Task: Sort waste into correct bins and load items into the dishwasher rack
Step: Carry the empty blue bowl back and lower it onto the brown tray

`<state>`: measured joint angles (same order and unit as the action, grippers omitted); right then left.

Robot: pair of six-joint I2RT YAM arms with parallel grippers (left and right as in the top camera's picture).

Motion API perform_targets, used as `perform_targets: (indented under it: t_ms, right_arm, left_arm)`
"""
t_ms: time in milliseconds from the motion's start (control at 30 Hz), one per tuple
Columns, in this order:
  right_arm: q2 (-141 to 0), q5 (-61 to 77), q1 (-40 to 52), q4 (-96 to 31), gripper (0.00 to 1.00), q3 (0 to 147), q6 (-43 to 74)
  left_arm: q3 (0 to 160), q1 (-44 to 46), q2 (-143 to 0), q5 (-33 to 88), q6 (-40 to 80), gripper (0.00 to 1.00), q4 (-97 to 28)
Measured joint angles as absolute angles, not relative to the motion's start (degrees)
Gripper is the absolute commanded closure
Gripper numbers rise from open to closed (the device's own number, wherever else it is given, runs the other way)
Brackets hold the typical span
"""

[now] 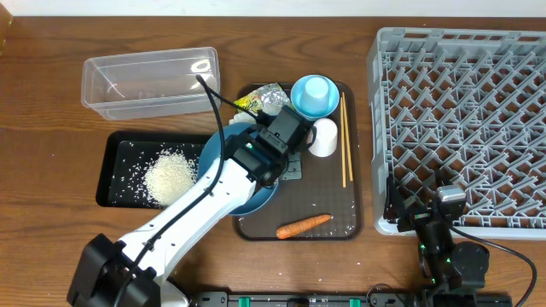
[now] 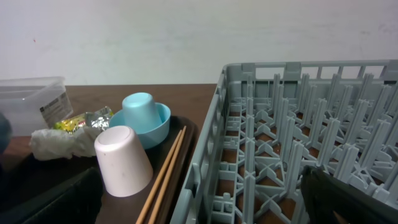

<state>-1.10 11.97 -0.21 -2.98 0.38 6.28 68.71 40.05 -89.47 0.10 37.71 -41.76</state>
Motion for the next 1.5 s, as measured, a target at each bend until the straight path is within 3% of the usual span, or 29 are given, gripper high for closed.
perform_targets:
  t_ms: [367, 933, 1133, 1500]
  right_arm:
    - [-1.1, 11.94, -0.21, -3.01, 0.01, 0.38, 6.28]
    - [-1.1, 11.97, -0.21, -3.01, 0.01, 0.38, 6.28]
    - [-1.1, 11.94, -0.21, -2.98, 0.01, 0.38, 6.28]
    - [-1.1, 11.97, -0.21, -3.01, 0.01, 0.38, 6.28]
  left_arm:
    - [68.71, 45.63, -94.37, 1.19, 37.76, 0.94, -36.4]
    - [68.71, 46.3, -97.84, 4.43, 39.05, 0.92, -32.75]
    - [68.71, 46.33, -97.84, 5.28, 39.24, 0.79, -32.62]
    - [69.28, 46.3, -97.8, 5.65, 39.09, 0.73, -35.66]
